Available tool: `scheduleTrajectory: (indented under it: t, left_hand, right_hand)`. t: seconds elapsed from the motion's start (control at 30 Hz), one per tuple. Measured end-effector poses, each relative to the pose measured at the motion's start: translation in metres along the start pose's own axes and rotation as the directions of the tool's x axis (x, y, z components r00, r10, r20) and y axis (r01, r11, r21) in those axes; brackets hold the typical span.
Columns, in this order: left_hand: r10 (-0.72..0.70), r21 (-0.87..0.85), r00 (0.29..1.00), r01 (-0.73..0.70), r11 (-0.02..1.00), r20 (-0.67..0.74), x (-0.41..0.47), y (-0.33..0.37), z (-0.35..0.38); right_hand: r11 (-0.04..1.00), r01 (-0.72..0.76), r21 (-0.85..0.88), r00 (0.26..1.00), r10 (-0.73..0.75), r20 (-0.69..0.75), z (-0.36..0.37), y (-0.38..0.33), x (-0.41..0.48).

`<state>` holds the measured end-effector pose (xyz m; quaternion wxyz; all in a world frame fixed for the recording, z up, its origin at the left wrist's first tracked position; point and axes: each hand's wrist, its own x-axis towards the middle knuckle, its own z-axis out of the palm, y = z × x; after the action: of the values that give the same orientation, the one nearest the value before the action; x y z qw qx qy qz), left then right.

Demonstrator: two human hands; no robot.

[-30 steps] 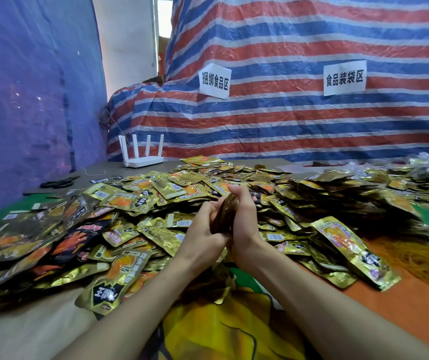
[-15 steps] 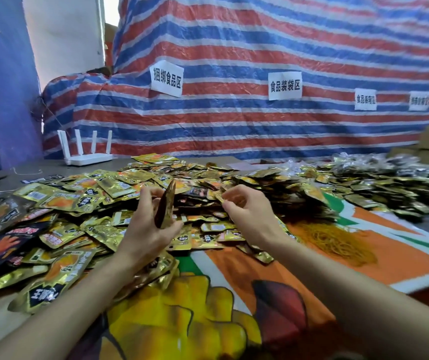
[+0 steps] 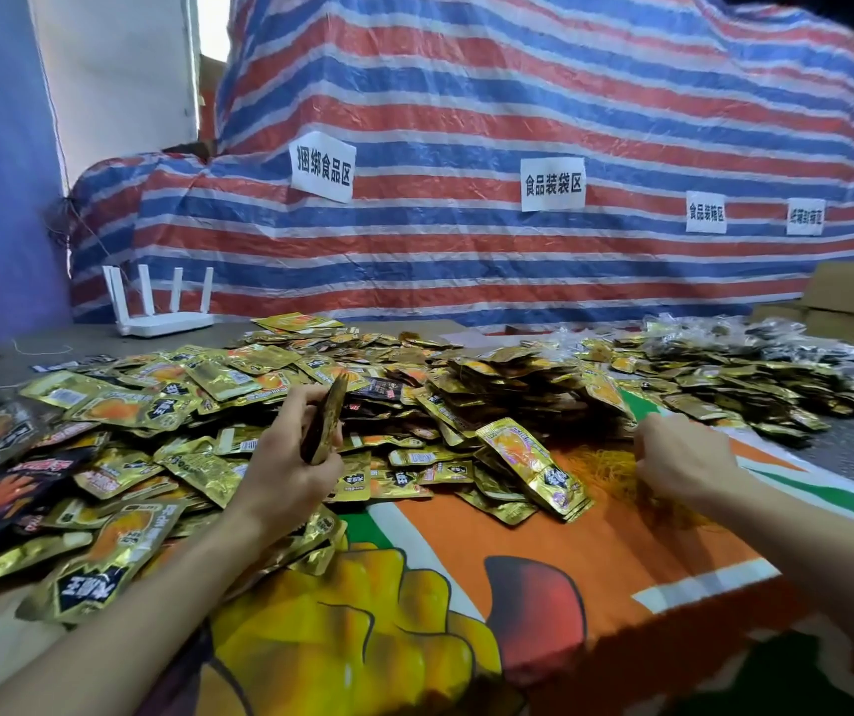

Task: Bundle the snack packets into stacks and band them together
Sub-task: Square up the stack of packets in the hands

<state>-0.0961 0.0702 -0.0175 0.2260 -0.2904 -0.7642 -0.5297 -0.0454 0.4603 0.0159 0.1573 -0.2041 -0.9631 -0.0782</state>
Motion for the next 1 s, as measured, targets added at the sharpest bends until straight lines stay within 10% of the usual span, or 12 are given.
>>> scheduleTrajectory:
  t: [0.3, 1.0]
  left_hand:
    - [-0.033, 0.015, 0.999, 0.033, 0.999, 0.024, 0.000, -0.004, 0.000]
    - [-0.157, -0.110, 0.988, 0.156, 0.982, 0.003, 0.002, 0.006, -0.002]
  right_hand:
    - [0.998, 0.005, 0.066, 0.992, -0.013, 0.124, -0.009, -0.010, 0.001]
    - [0.965, 0.008, 0.264, 0.990, 0.030, -0.140, -0.058, -0.005, 0.025]
